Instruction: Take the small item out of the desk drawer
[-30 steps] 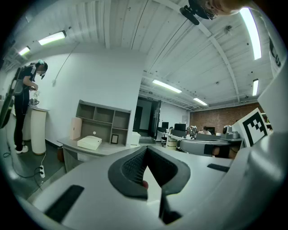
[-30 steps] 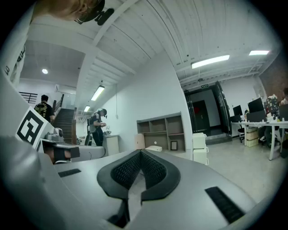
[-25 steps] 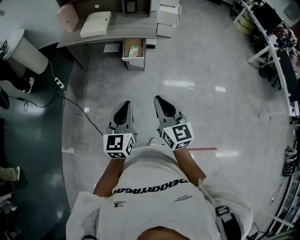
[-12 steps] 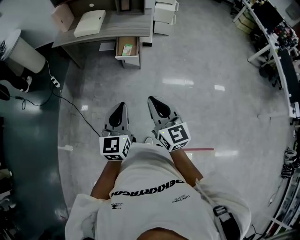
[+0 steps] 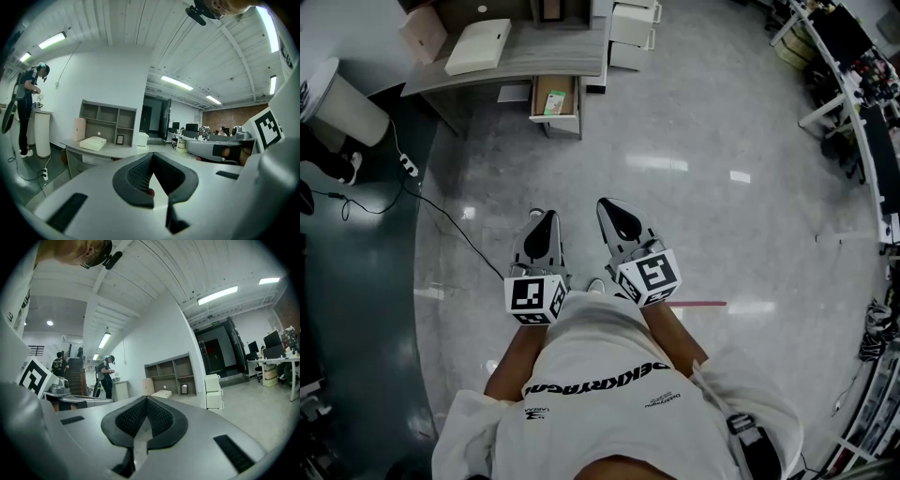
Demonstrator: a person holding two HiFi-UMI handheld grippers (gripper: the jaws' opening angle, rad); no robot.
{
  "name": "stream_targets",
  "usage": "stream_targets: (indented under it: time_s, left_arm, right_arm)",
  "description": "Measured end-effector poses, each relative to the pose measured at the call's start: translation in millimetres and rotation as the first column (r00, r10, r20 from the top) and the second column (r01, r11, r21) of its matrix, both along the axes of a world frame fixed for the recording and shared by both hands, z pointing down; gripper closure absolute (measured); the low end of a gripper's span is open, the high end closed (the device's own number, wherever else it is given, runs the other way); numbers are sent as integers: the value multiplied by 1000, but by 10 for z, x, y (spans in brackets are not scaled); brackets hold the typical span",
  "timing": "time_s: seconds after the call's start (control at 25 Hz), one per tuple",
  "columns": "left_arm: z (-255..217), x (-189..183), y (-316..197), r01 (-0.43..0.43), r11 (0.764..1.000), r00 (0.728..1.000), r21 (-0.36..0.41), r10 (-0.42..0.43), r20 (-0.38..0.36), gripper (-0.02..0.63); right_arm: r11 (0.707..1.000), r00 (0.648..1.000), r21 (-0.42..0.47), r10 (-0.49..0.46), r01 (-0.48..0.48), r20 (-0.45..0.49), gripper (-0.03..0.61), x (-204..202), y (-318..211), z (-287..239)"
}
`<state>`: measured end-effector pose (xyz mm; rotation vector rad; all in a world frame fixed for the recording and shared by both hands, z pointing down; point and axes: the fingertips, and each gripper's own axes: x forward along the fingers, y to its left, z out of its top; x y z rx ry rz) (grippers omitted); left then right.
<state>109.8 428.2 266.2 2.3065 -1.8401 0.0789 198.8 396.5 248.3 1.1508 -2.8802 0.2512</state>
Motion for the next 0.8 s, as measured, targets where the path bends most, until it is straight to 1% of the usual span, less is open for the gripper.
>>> stream_targets:
  time_s: [0.2,0.36,0.52,0.8]
  left_arm:
    - [74,-170,-362,-4,1000,1000,-6,4,-12,598]
    - [126,-383,-752,-9,1000,1000,-8,9,-22,598]
    - [108,-637,-1302,-28,1000,999,-3,28,-23,598]
    - [-51,-1102,-2325,-96,995,995,-4,96,-29,598]
  right_arm:
    - [1000,1000,-1,-10,10,-18,548,-210,-328,62]
    - [1000,1000,-8,-2,2,-14,548,-431,-731,122]
    - [1000,1000,-5,17,-17,-15,548,-674,-1262,105]
    - [997,997,-14,73,-73,-14,548,-1154,-2214,-53]
